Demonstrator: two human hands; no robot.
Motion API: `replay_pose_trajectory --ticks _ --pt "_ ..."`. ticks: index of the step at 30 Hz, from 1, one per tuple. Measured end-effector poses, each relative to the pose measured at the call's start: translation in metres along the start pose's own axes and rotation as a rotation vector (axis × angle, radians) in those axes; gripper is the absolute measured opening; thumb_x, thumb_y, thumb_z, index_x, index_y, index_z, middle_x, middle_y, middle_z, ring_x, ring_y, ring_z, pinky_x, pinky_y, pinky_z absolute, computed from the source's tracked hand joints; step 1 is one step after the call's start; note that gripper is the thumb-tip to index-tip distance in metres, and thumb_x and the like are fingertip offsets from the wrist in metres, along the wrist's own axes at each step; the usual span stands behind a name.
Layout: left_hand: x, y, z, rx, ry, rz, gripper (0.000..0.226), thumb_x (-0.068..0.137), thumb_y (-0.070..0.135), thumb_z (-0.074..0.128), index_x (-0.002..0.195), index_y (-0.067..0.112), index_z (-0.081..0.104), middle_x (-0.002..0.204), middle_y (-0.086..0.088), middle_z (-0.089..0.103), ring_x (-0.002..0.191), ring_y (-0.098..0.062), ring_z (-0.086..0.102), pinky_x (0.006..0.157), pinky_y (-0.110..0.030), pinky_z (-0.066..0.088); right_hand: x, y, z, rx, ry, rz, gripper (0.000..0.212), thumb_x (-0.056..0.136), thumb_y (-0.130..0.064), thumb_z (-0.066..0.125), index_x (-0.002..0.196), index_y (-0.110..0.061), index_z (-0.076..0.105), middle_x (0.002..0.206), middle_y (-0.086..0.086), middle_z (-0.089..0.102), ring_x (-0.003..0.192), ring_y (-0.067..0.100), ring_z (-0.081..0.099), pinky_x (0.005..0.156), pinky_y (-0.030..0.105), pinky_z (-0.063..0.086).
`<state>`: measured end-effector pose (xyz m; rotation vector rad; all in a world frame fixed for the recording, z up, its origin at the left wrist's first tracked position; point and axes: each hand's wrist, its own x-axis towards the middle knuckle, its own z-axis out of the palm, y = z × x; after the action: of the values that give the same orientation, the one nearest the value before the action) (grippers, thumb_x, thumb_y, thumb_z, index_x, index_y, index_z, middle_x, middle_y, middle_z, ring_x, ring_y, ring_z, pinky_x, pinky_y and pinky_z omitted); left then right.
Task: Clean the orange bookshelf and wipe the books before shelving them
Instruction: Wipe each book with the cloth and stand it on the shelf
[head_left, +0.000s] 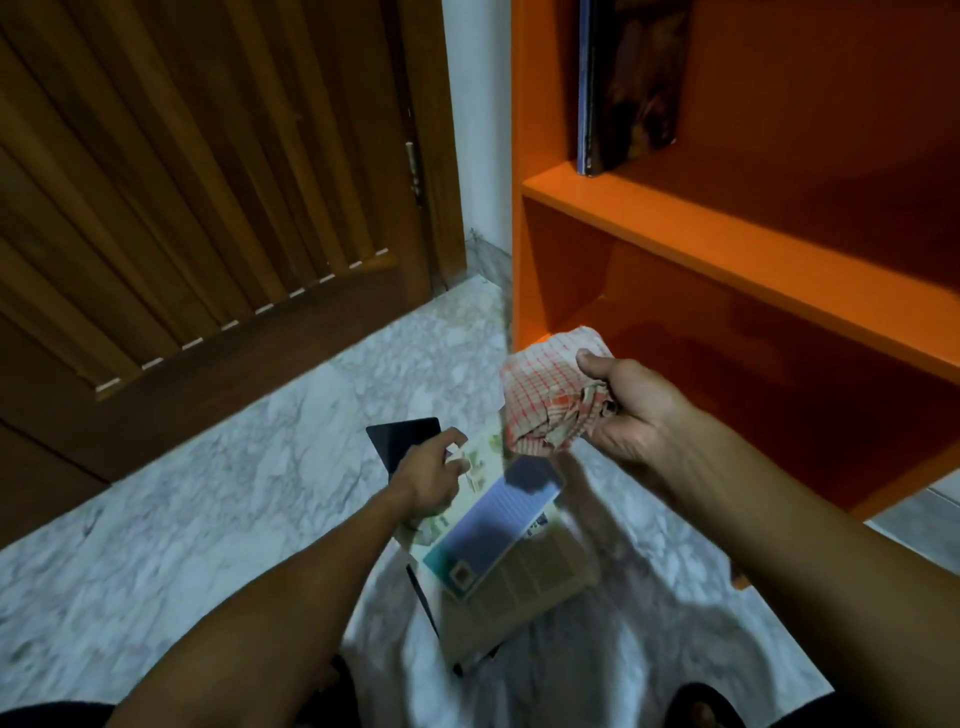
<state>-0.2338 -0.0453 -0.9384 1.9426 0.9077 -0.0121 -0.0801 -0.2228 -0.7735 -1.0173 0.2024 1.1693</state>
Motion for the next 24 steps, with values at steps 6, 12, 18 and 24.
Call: replay_pose_trajectory --ticks 6,12,18,24 --pt "-0.048 0.072 -0.072 -0.321 0.048 0.044 0.009 0.102 0.008 0.049 0.107 0.009 0.057 0.056 0.001 0.059 0.037 -0.010 0.048 0.043 -0.022 0.036 -0.020 -0.017 -0.002 -0.032 -0.045 -0.073 0.029 0.100 -0.017 0.053 0.121 0.003 0.056 0.104 0.024 0.073 0.094 0.037 0.071 0.084 0.057 0.049" --pt "-0.107 0.118 -0.125 -0.663 0.002 -0.024 0.012 0.104 0.014 0.044 0.114 0.008 0.049 0.113 -0.021 0.072 0.096 -0.033 0.073 0.059 -0.035 0.061 -0.025 -0.017 0.010 -0.367 0.068 -0.636 0.027 0.103 -0.010 0.045 0.126 -0.009 0.060 0.102 0.011 0.069 0.078 0.019 0.065 0.060 0.027 0.052" --pt "-0.146 0.134 -0.120 -0.786 -0.001 0.023 0.015 0.103 0.015 0.046 0.117 0.011 0.050 0.111 -0.017 0.073 0.095 -0.034 0.074 0.073 -0.052 0.061 -0.017 -0.004 0.020 -1.027 0.035 -1.118 0.032 0.102 -0.017 0.048 0.130 -0.029 0.058 0.125 -0.011 0.062 0.108 0.006 0.058 0.094 0.036 0.045" --pt "-0.144 0.148 -0.101 -0.785 0.112 0.085 0.018 0.105 0.016 0.044 0.121 0.011 0.049 0.108 -0.019 0.073 0.101 -0.038 0.071 0.082 -0.061 0.056 -0.008 0.034 0.015 -1.509 0.001 -1.275 0.066 0.094 0.001 0.047 0.151 -0.028 0.033 0.154 -0.018 0.012 0.142 -0.014 -0.014 0.123 0.045 -0.012"
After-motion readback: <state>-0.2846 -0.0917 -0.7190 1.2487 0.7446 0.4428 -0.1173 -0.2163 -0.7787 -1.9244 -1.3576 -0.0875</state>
